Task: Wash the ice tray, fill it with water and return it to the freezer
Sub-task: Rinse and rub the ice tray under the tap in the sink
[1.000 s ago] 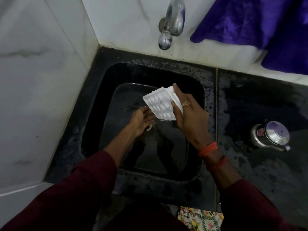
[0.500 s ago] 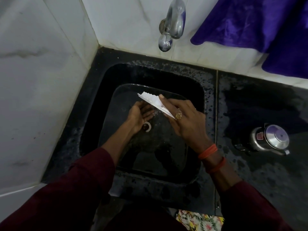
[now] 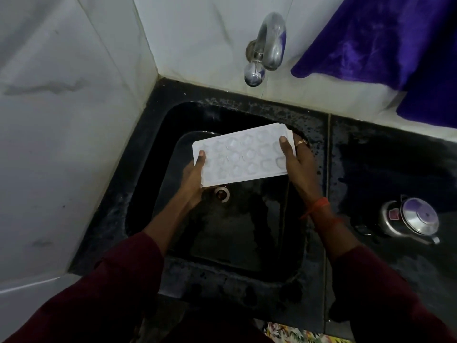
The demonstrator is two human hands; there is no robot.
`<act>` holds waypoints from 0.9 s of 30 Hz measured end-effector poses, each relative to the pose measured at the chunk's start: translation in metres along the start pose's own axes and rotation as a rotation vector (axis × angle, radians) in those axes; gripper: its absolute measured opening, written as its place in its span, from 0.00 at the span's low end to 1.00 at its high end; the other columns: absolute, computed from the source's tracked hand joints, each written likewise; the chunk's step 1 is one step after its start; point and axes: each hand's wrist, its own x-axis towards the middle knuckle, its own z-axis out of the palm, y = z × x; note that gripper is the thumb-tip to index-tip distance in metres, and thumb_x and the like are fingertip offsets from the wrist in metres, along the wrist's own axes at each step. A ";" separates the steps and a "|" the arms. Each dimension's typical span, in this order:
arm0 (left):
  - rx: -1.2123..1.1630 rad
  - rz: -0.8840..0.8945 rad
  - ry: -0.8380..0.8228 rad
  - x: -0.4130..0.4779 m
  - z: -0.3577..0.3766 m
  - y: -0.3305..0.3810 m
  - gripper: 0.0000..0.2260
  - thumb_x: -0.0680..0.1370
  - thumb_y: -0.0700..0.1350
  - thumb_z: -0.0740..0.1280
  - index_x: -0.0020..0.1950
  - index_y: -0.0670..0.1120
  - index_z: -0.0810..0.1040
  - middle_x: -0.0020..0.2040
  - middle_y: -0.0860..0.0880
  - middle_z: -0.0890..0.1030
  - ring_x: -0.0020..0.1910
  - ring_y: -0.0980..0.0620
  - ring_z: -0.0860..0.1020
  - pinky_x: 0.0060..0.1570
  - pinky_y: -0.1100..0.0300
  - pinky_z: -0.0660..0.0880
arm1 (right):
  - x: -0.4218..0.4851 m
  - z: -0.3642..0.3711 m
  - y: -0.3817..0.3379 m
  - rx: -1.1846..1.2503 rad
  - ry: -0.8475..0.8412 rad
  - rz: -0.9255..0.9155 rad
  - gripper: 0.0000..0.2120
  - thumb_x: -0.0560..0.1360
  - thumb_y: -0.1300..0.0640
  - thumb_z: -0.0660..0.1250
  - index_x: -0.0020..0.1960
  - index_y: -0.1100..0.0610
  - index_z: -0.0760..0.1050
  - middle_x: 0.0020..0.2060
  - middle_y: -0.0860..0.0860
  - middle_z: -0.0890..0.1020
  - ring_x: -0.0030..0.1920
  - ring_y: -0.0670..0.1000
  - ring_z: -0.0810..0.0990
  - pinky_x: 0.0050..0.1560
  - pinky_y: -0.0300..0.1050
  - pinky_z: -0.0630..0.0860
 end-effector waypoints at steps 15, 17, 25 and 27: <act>0.081 0.252 0.222 -0.004 -0.008 0.026 0.15 0.82 0.53 0.64 0.55 0.41 0.80 0.43 0.50 0.84 0.38 0.57 0.84 0.34 0.64 0.79 | 0.149 0.049 -0.084 0.383 -0.396 0.311 0.18 0.82 0.47 0.62 0.58 0.62 0.75 0.57 0.59 0.81 0.56 0.54 0.83 0.60 0.47 0.79; 0.118 0.267 0.198 -0.003 -0.011 0.026 0.16 0.82 0.54 0.65 0.57 0.41 0.79 0.46 0.48 0.85 0.41 0.55 0.85 0.36 0.62 0.80 | 0.152 0.049 -0.085 0.450 -0.433 0.330 0.15 0.83 0.50 0.62 0.53 0.63 0.75 0.57 0.62 0.81 0.59 0.57 0.82 0.62 0.50 0.79; 0.162 0.271 0.190 -0.001 -0.011 0.023 0.11 0.81 0.54 0.66 0.49 0.48 0.81 0.44 0.50 0.85 0.42 0.54 0.85 0.37 0.59 0.81 | 0.158 0.050 -0.090 0.500 -0.326 0.356 0.16 0.79 0.55 0.69 0.59 0.67 0.73 0.59 0.64 0.81 0.54 0.57 0.85 0.56 0.49 0.82; 0.167 0.287 0.189 -0.002 -0.009 0.023 0.11 0.81 0.53 0.66 0.50 0.47 0.81 0.43 0.51 0.85 0.41 0.56 0.85 0.37 0.62 0.80 | 0.158 0.051 -0.091 0.483 -0.298 0.349 0.22 0.78 0.56 0.70 0.64 0.70 0.72 0.58 0.64 0.81 0.52 0.56 0.85 0.54 0.48 0.83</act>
